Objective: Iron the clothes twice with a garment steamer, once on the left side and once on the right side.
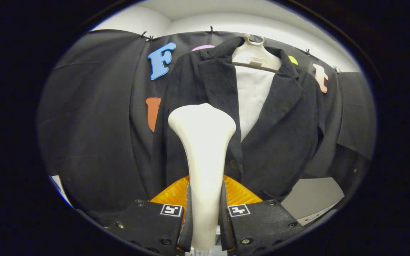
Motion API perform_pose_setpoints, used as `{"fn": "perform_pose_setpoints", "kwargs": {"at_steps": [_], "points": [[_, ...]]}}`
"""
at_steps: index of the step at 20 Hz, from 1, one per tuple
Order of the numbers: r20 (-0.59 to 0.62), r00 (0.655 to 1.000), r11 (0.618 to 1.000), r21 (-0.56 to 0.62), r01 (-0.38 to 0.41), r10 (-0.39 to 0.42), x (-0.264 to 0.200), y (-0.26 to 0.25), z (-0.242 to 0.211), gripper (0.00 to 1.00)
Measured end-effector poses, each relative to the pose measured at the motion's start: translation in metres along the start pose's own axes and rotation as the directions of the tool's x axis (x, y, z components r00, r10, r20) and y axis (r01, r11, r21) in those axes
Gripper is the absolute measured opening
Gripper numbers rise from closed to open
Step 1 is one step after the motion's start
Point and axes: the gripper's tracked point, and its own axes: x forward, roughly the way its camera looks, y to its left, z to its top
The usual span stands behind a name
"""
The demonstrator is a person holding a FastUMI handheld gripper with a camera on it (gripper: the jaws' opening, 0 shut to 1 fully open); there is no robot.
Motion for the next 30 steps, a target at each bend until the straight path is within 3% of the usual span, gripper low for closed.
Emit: {"fn": "perform_pose_setpoints", "kwargs": {"at_steps": [14, 30], "points": [[-0.121, 0.992, 1.000, 0.007, -0.015, 0.016, 0.002, -0.002, -0.097, 0.34], [-0.299, 0.953, 0.998, -0.030, -0.055, 0.043, 0.011, 0.016, -0.232, 0.34]]}}
